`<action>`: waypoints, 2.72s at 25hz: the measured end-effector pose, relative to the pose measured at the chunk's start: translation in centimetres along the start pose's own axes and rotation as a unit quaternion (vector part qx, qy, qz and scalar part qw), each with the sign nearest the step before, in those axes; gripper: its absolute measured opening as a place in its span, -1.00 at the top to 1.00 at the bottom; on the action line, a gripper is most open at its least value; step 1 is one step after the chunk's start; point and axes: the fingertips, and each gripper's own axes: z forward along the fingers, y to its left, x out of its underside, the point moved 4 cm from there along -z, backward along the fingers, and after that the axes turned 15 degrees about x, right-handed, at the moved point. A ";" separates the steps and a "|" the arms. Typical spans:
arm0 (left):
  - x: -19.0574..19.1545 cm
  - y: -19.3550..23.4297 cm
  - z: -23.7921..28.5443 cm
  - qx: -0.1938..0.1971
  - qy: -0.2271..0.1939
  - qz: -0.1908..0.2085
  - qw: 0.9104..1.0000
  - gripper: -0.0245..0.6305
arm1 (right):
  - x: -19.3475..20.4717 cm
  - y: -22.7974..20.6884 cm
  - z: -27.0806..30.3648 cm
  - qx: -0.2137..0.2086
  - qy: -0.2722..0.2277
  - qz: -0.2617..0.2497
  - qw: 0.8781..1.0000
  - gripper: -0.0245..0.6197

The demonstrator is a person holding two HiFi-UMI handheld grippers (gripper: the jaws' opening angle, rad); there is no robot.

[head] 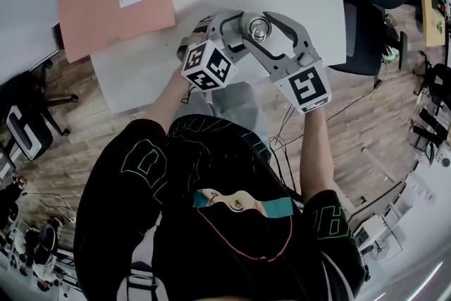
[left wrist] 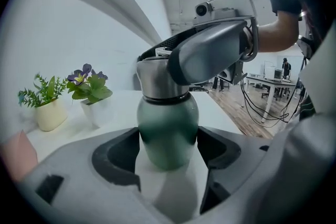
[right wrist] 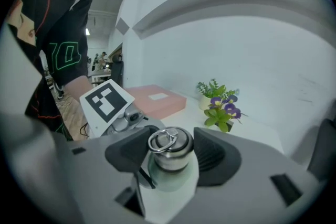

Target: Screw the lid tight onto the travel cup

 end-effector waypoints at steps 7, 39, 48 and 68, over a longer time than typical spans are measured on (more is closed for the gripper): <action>0.2 -0.2 -0.4 0.007 0.005 0.015 1.000 -0.15 | 0.2 0.4 0.1 0.135 -0.001 0.097 0.986 0.10; -0.1 -0.4 0.0 0.052 -0.018 -0.003 0.998 -0.19 | 0.4 1.2 -0.9 0.149 0.006 0.121 0.981 0.05; -0.1 -0.5 0.1 0.056 -0.020 -0.006 0.998 -0.19 | -0.4 0.6 -0.5 0.032 -0.015 0.050 0.998 0.06; 0.3 -0.4 0.0 0.044 -0.007 0.000 0.999 -0.22 | -0.2 0.7 0.2 -0.099 -0.013 -0.008 0.995 0.09</action>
